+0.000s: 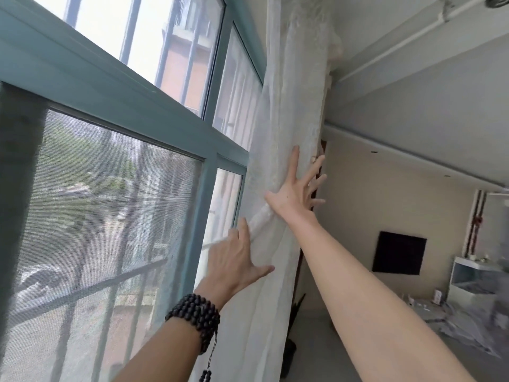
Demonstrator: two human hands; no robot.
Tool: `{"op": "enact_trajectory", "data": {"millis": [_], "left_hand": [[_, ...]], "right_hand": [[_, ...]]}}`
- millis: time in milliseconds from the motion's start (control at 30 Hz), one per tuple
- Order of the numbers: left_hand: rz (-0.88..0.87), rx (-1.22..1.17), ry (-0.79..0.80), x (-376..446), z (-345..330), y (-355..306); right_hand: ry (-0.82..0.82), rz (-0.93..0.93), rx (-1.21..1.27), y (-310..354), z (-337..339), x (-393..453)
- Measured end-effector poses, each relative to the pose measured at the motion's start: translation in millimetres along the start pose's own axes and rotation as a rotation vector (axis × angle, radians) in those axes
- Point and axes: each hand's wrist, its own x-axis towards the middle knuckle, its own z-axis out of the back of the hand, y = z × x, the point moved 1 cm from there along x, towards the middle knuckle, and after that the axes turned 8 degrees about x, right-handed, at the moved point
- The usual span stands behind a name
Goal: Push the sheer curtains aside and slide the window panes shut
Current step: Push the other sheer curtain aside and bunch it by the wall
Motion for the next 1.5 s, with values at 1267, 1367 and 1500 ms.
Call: {"op": "enact_trajectory", "data": {"millis": [1267,1367,1500], "left_hand": [[-0.114,-0.018,0.155,234,-233,-76],[-0.169,-0.009,0.138,247,-242,-76],[-0.202,-0.031,0.127,261,-258,-81]], "right_hand": [[0.076,-0.028,0.052,-159,-165,203],[0.081,-0.012,0.102,-165,-174,211],[0.082,0.04,0.182,-177,-182,222]]}}
